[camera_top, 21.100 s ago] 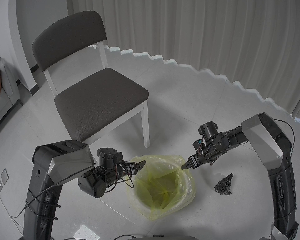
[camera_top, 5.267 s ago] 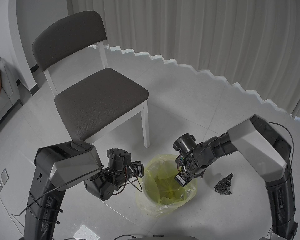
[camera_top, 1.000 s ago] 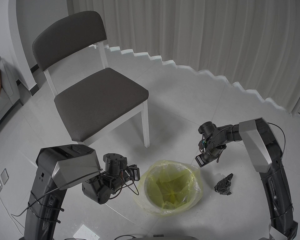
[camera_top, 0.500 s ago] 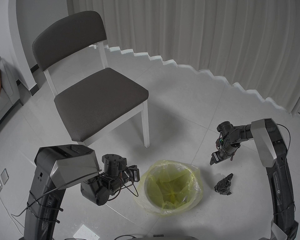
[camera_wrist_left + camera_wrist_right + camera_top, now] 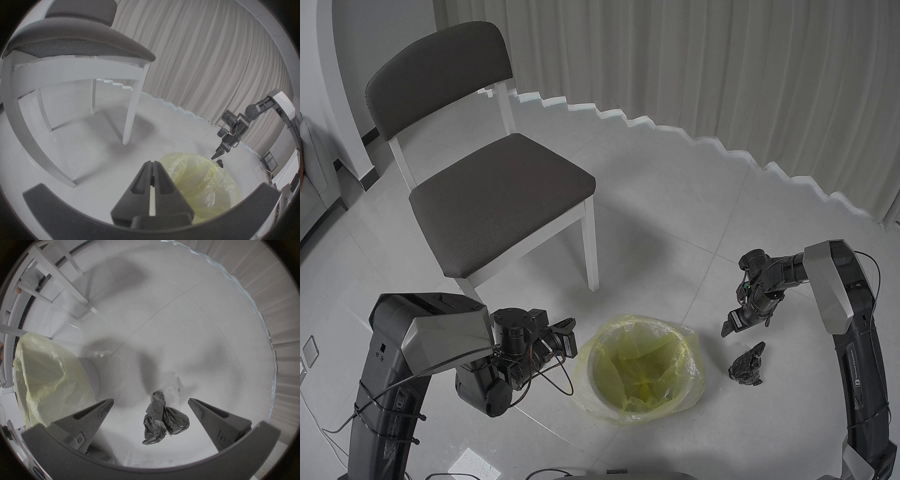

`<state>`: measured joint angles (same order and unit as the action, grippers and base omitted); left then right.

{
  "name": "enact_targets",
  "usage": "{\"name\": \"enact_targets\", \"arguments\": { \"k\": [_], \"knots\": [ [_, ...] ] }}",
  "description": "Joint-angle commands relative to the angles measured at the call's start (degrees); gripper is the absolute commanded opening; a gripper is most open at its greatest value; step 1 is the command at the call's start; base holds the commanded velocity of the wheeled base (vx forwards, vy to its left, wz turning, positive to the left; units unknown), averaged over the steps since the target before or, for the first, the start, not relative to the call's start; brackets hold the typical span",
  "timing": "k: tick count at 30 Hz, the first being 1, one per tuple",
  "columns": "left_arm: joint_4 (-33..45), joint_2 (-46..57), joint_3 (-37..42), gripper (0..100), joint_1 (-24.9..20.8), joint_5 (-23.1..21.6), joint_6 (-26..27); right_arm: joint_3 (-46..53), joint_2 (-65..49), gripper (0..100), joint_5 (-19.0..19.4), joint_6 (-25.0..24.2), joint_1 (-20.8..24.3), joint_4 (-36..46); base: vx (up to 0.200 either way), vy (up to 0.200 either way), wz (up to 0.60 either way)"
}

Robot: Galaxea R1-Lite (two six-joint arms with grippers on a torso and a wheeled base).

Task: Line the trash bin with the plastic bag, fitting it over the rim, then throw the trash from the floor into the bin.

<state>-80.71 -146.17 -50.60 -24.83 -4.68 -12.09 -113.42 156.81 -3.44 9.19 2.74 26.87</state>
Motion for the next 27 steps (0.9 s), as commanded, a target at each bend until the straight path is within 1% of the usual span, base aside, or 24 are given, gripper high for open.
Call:
{"name": "enact_targets", "arguments": {
  "k": [1,4,8,13,17,19,27],
  "knots": [
    [-1.82,-1.93,0.42,0,-0.04,-0.15,0.05,0.48,0.52,100,-0.17,0.12,-0.99,-0.24,0.000,0.000,0.00],
    [-1.82,-1.75,1.12,0,-0.22,-0.15,0.05,0.04,1.22,100,-0.25,0.12,-1.78,-1.73,0.000,0.000,0.00],
    [-1.73,-1.40,1.47,0,-0.39,-0.15,0.05,-0.48,4.12,100,-0.52,0.65,-3.18,-6.83,0.000,0.000,0.00],
    [-1.64,-1.49,1.38,0,-0.66,-0.24,0.05,-0.57,5.44,100,-0.61,1.88,-4.41,-6.65,0.000,0.000,0.00],
    [-1.55,-1.58,1.38,0,-0.66,-0.24,0.23,-0.92,5.70,100,-0.78,1.97,-4.41,-6.65,0.000,0.000,0.00],
    [-1.55,-1.58,1.38,0,-0.74,-0.24,0.49,-1.17,6.76,100,-0.96,2.23,-4.50,-6.30,0.000,0.000,0.00],
    [-1.46,-2.02,1.30,0,-0.74,-0.24,0.58,-1.17,10.27,100,-0.96,2.06,-4.76,1.70,0.000,0.000,0.00]
  ]
}}
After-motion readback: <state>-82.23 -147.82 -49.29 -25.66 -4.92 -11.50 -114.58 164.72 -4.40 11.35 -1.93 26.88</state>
